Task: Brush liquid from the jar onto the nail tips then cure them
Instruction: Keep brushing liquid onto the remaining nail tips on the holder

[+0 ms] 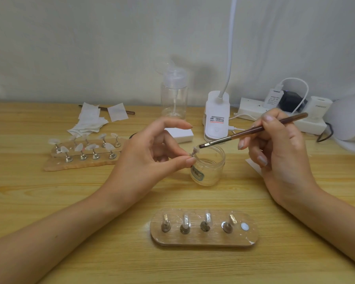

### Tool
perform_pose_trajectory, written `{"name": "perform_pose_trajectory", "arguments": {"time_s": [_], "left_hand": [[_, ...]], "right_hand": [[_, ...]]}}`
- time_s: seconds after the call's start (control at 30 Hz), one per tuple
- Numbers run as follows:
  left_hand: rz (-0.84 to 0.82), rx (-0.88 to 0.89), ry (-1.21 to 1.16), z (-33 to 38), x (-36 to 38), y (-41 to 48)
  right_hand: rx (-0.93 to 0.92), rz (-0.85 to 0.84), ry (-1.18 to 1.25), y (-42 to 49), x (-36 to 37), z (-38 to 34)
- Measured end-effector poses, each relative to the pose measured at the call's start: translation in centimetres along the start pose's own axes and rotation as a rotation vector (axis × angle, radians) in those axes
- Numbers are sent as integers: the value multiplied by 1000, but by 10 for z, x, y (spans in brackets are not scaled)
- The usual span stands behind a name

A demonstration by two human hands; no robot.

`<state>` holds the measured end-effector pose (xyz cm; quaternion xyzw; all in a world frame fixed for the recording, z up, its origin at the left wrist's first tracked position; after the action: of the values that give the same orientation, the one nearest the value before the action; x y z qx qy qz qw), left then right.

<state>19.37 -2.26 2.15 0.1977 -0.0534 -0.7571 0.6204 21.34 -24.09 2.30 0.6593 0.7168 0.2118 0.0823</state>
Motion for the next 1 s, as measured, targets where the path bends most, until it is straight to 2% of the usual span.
{"name": "perform_pose_trajectory", "arguments": {"time_s": [0.07,0.2,0.4,0.6,0.73,0.87,1.0], "left_hand": [[-1,0,1,0,0,0],[-2,-7,-2,1,1,0],[2,-5,5,2,1,0],[0,-2,5,1,1,0],[-1,2,9,1,0,-1],[-2,1,10,1,0,0],[-4,3,5,1,1,0]], "right_hand": [[9,-22,-30,0,2,1],[77,37,-80,0,-2,2],[20,-23,-22,-1,1,0],[72,50,-44,-1,-3,1],[15,-17,-29,-2,1,0],[81,33,-66,-1,-1,2],[40,15,-33,-2,-1,-1]]}}
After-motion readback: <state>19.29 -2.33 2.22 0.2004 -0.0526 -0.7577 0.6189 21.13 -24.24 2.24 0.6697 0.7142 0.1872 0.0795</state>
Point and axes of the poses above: each hand's wrist, its own y-axis towards the middle knuckle, its own x-axis out of the palm, z = x × y, the point moved 2 cm from there along y, towards the middle knuckle, and after that the axes turned 4 degrees about -z, right-handed, at the moved point
